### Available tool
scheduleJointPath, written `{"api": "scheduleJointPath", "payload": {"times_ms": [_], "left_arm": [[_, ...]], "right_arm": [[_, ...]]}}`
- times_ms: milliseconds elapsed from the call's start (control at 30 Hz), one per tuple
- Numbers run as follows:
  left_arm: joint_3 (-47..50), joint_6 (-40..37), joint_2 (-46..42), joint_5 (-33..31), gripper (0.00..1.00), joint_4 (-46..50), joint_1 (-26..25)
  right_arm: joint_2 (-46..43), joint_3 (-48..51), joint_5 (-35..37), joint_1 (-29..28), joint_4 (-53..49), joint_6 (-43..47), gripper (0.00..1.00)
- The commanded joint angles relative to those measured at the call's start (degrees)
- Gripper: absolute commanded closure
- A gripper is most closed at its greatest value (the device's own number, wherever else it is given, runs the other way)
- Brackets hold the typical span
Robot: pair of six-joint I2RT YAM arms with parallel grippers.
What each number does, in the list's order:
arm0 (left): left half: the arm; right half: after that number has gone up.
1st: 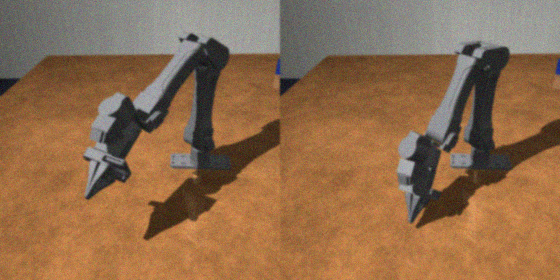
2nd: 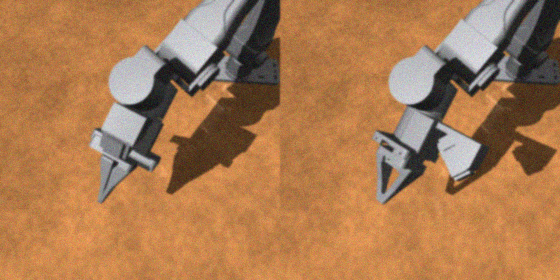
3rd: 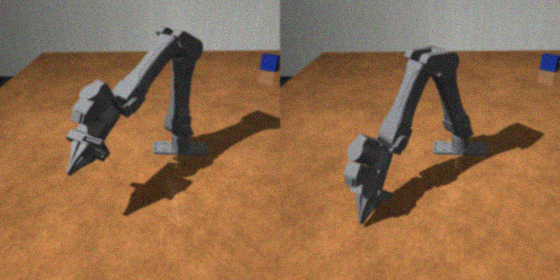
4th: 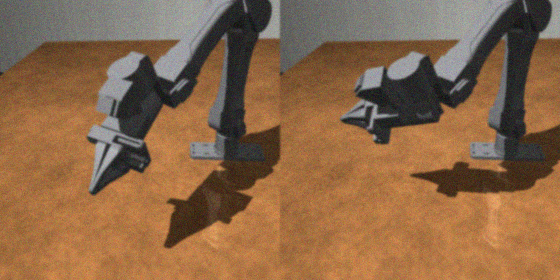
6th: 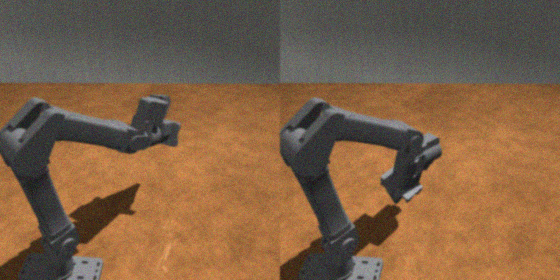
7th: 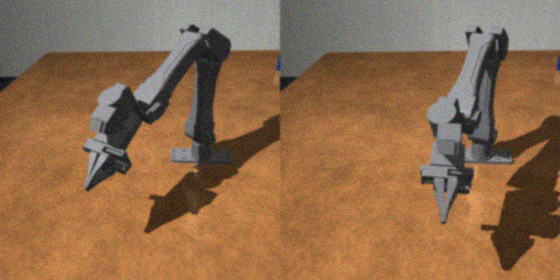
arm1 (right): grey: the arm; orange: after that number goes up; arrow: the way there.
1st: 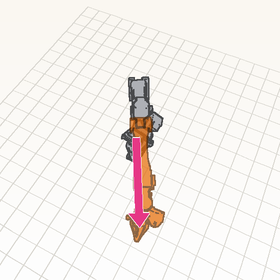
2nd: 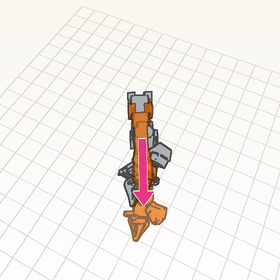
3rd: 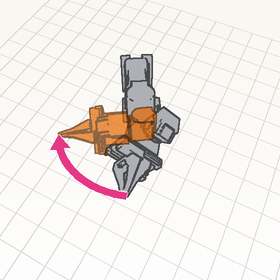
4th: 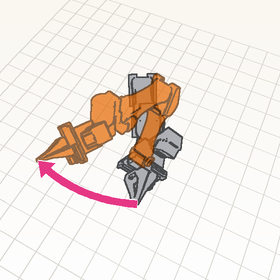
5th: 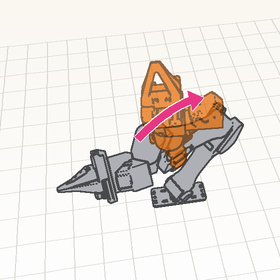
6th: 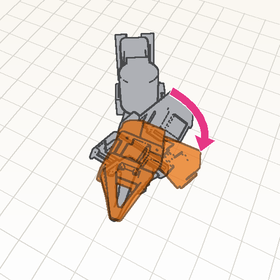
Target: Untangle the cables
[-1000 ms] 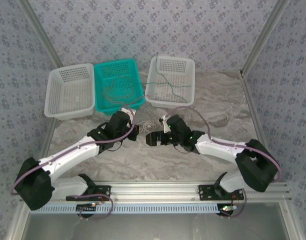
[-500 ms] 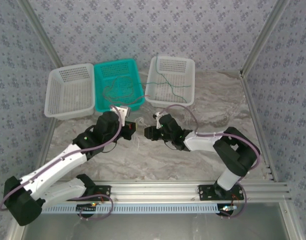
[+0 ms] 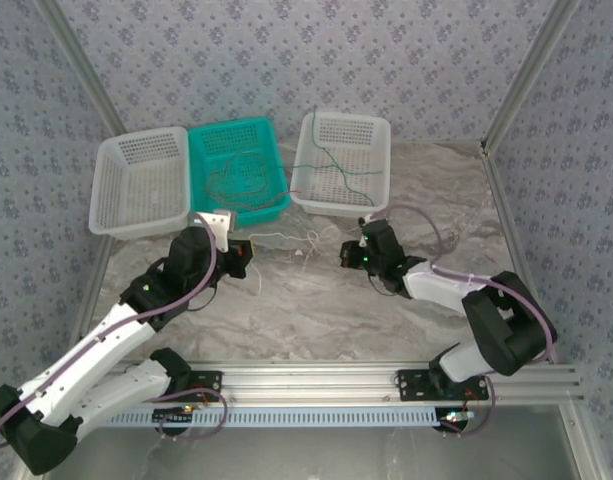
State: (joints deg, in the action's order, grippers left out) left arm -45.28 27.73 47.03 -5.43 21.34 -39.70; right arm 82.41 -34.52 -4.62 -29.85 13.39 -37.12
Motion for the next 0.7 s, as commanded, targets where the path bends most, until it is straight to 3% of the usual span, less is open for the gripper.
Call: {"api": "scheduleJointPath", "payload": {"times_ms": [0, 233, 400, 533, 667], "left_arm": [[-1.1, 0.4, -0.7, -1.0, 1.0, 1.2, 0.8], [-0.8, 0.8, -1.0, -0.9, 1.0, 1.3, 1.6], [-2.6, -0.3, -1.7, -1.3, 1.0, 2.6, 2.4], [-6.5, -3.0, -3.9, -2.5, 1.0, 6.1, 4.5], [-10.5, -5.4, -5.6, -2.0, 1.0, 8.0, 7.4]], "right_arm": [[-3.2, 2.4, 1.3, 3.4, -5.1, -1.1, 1.0], [-8.9, 5.4, 2.2, 10.5, -8.5, -1.3, 1.0], [-11.9, 6.8, 1.9, 12.4, -9.5, -1.7, 1.0], [-14.8, 8.0, 5.6, 13.0, -11.4, -2.5, 1.0], [-16.2, 10.4, 3.6, 16.3, -10.0, -4.3, 1.0]]}}
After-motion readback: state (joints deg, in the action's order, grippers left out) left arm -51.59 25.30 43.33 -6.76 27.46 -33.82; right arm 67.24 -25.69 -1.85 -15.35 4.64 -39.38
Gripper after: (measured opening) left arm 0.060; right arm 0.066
